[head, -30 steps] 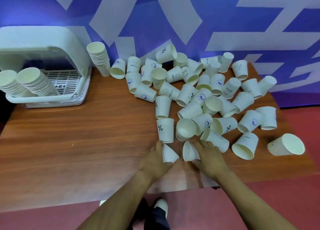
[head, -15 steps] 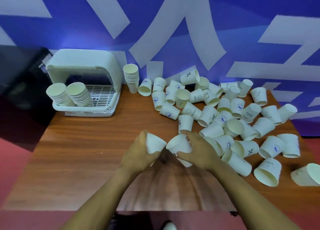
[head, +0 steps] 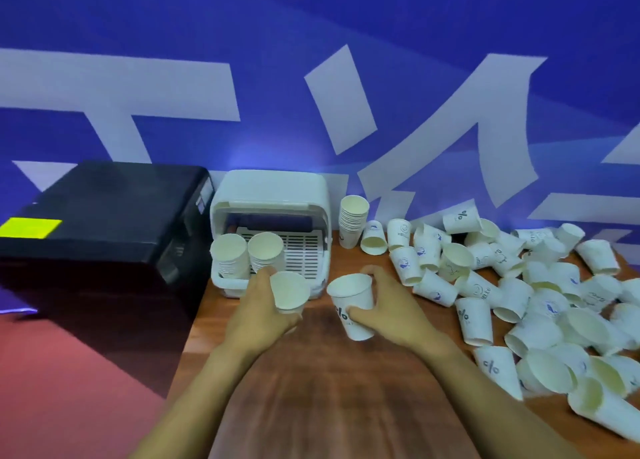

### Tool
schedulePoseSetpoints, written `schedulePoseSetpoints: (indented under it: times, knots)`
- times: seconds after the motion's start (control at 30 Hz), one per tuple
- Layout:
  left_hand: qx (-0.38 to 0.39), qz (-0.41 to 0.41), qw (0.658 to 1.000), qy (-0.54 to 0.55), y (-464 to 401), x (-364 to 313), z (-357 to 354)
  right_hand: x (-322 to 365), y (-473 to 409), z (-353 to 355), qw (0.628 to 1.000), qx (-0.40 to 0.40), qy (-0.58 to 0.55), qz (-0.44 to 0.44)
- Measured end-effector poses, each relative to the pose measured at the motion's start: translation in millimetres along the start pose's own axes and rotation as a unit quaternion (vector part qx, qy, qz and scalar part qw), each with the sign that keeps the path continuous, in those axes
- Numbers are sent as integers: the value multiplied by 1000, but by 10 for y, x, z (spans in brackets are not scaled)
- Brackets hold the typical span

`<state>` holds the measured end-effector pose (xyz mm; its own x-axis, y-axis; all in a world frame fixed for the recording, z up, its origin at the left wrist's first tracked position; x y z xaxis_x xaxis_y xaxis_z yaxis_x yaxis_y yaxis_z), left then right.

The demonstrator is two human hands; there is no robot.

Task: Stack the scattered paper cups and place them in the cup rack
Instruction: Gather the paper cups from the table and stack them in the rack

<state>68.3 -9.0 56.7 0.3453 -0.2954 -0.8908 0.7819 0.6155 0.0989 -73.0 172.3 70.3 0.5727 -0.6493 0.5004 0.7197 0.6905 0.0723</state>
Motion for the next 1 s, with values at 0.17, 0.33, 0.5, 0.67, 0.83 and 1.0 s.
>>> schedulePoseSetpoints:
  times: [0.17,0.33,0.5,0.67,0.83,1.0]
  knots:
    - [-1,-28,999,16,-217,137,552,597,-230,-327,1000,-8,-11,17]
    - [-33,-25,999,18,-431,178,943,904,-521,-426,999,-25,-20,13]
    - [-75,-41,996,35,-664,160,1190,1121,-871,-433,996,-78,-31,8]
    - [-86,-59,994,38,-883,196,1238,1263,-1170,-539,993,-114,-9,-11]
    - [-81,-32,996,24,-1061,331,1166,1234,-1355,-694,995,-90,20,-25]
    - [-68,23,997,9,-1181,485,1054,1150,-1461,-850,997,-65,36,-19]
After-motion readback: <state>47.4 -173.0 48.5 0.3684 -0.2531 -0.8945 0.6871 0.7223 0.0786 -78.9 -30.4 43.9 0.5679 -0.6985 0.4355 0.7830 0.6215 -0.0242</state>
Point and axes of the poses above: each hand's wrist, its own y-axis away from the middle knuckle, its own z-axis out of the back of the hand, x = y × z, the point moved 1 cm from there along -y, towards the middle knuckle, and after that the axes turned 14 degrees about y, right-handed, at the moved point
